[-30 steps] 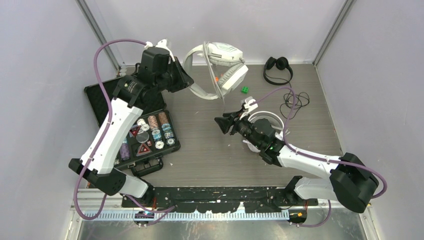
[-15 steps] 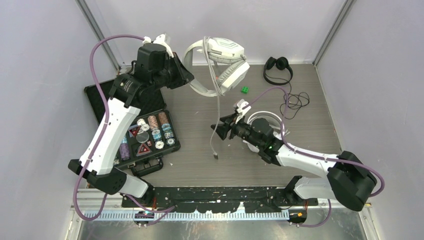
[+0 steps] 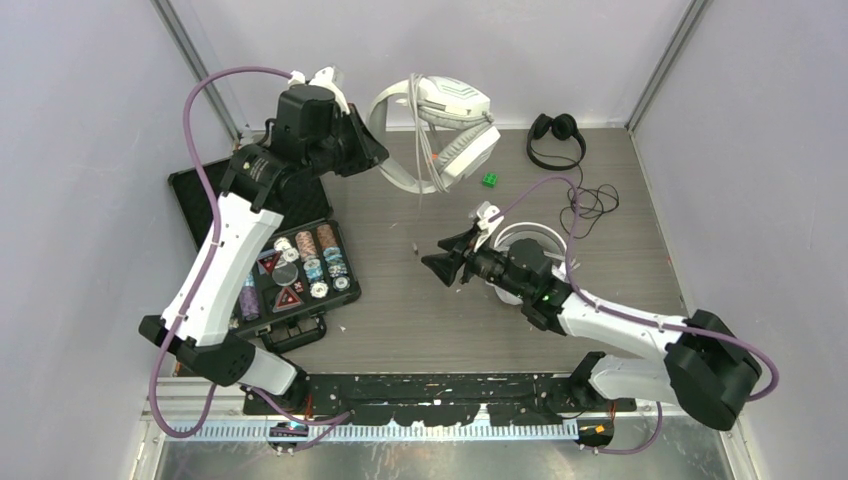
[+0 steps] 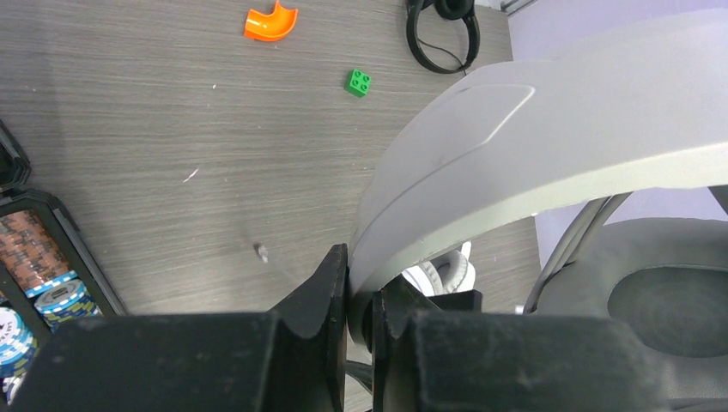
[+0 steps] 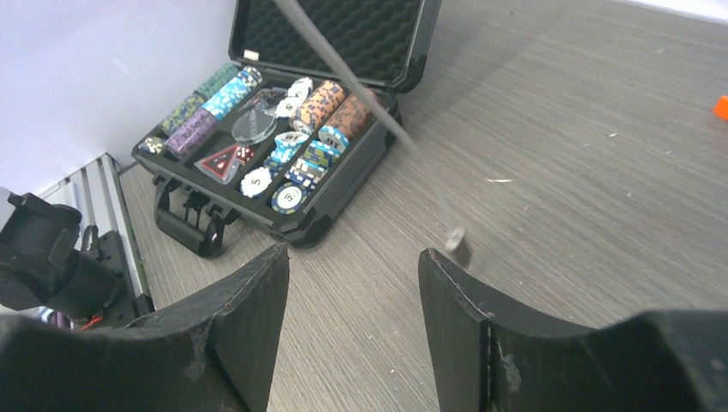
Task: Wrap the headphones
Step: Wrap the headphones cable around the headphones.
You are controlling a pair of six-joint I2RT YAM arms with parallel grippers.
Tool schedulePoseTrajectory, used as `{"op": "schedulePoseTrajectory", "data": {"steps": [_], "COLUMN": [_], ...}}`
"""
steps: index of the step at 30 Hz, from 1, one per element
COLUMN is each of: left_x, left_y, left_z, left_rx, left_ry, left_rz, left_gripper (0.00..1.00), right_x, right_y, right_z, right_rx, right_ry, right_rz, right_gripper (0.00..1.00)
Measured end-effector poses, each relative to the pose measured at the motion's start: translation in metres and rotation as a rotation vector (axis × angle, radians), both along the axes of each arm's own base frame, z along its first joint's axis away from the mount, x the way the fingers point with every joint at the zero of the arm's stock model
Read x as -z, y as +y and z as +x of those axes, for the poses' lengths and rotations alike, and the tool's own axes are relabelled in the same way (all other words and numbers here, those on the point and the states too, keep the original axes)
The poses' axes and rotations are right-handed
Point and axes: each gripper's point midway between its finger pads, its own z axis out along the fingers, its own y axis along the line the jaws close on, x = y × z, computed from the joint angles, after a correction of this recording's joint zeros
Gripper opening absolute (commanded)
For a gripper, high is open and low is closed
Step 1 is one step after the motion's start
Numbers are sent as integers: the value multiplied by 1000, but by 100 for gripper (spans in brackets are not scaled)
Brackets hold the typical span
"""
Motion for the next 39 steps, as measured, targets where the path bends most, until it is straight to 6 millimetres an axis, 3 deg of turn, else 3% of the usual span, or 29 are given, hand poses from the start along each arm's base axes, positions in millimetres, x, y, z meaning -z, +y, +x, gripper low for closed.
{"op": "schedulePoseTrajectory", "data": {"steps": [7, 11, 15, 18, 22, 27, 33, 39], "left_x": [-5, -4, -2, -1, -2, -16, -31, -21], "left_y": [-3, -4, -7, -10, -12, -6, 1, 12], "left_z": [5, 7, 8, 10, 12, 11, 6, 6], "left_rx": [3, 3, 12, 22, 24, 9, 10, -5], "left_ry": [-11, -9, -1, 7, 9, -21, -56, -28], "left_rz": [0, 1, -2, -4, -5, 11, 26, 70], "left_gripper": [0, 0, 0, 0, 0, 0, 0, 0], "right_x": [-27, -25, -14, 2, 29, 47, 36, 41], "right_y": [-11, -7, 11, 26, 35, 33, 31, 14], "right_z": [-6, -3, 11, 25, 36, 33, 32, 37], "right_rx": [7, -1, -24, -26, -12, -5, 3, 47], "right_ry": [-69, -94, -112, -105, -73, -33, -53, -37], "right_rz": [45, 38, 10, 5, 14, 39, 129, 150], "right_gripper": [66, 73, 73, 64, 24, 0, 0, 0]}}
